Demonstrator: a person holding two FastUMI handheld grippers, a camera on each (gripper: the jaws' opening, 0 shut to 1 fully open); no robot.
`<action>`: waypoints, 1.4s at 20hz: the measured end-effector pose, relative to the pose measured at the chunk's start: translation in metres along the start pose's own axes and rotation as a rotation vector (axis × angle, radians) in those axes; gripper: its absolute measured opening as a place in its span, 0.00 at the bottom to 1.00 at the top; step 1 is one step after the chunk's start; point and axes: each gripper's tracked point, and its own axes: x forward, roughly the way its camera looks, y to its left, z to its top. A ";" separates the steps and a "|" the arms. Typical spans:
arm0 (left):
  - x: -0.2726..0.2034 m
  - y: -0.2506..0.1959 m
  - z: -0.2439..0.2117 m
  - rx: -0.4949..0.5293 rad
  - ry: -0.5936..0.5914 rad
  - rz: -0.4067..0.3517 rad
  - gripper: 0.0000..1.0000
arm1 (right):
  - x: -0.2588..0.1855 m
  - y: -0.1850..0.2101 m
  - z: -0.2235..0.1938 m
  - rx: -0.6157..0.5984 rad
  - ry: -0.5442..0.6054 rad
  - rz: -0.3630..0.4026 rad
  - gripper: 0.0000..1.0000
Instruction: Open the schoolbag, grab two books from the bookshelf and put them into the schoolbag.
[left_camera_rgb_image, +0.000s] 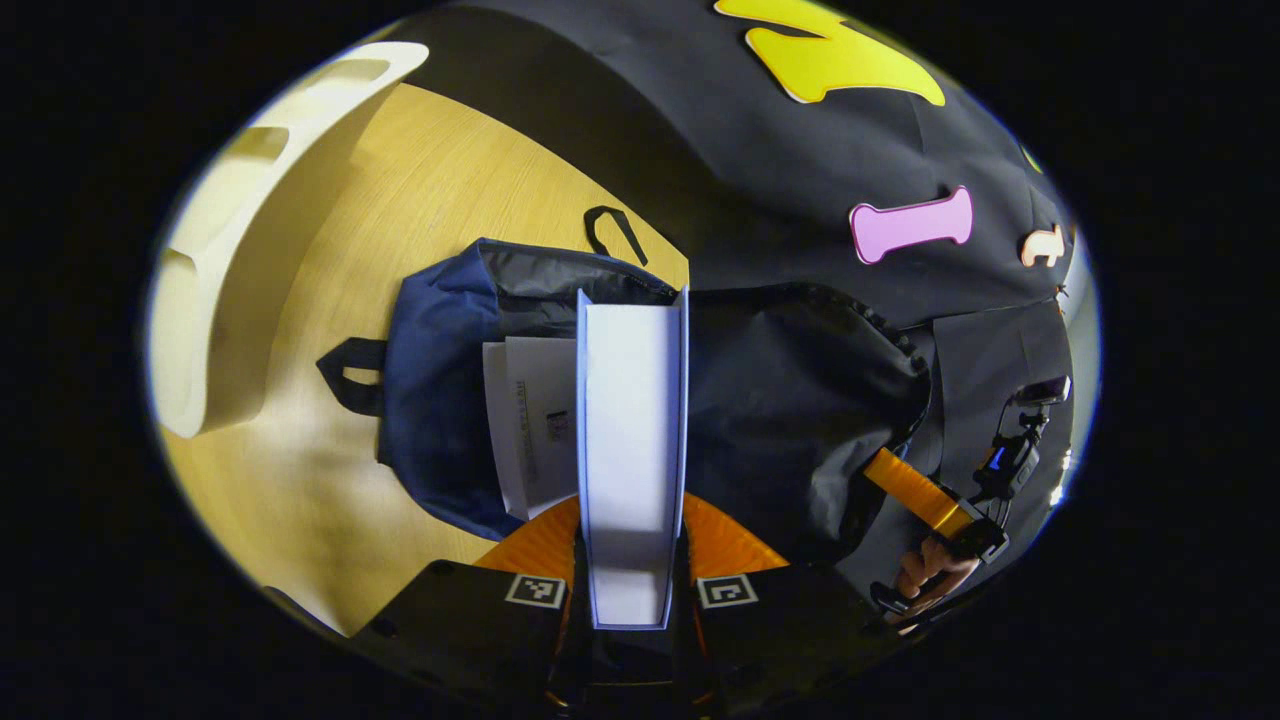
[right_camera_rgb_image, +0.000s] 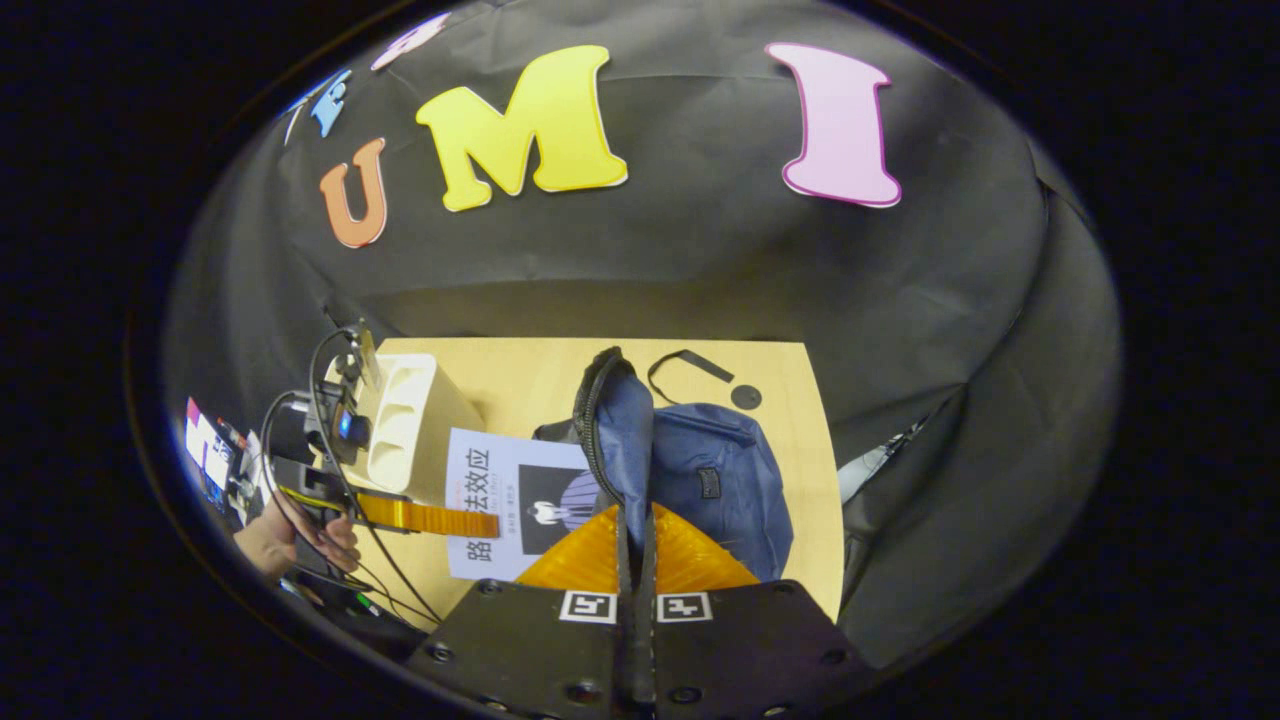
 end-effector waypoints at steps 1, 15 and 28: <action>0.005 0.001 0.002 -0.013 0.000 -0.013 0.34 | 0.000 0.000 0.002 -0.001 -0.002 0.000 0.00; 0.076 0.004 0.008 -0.113 0.064 -0.141 0.34 | 0.008 0.017 0.011 -0.061 0.014 0.006 0.00; 0.075 0.063 -0.001 0.175 0.174 0.309 0.83 | 0.024 0.025 0.002 -0.071 0.032 0.021 0.03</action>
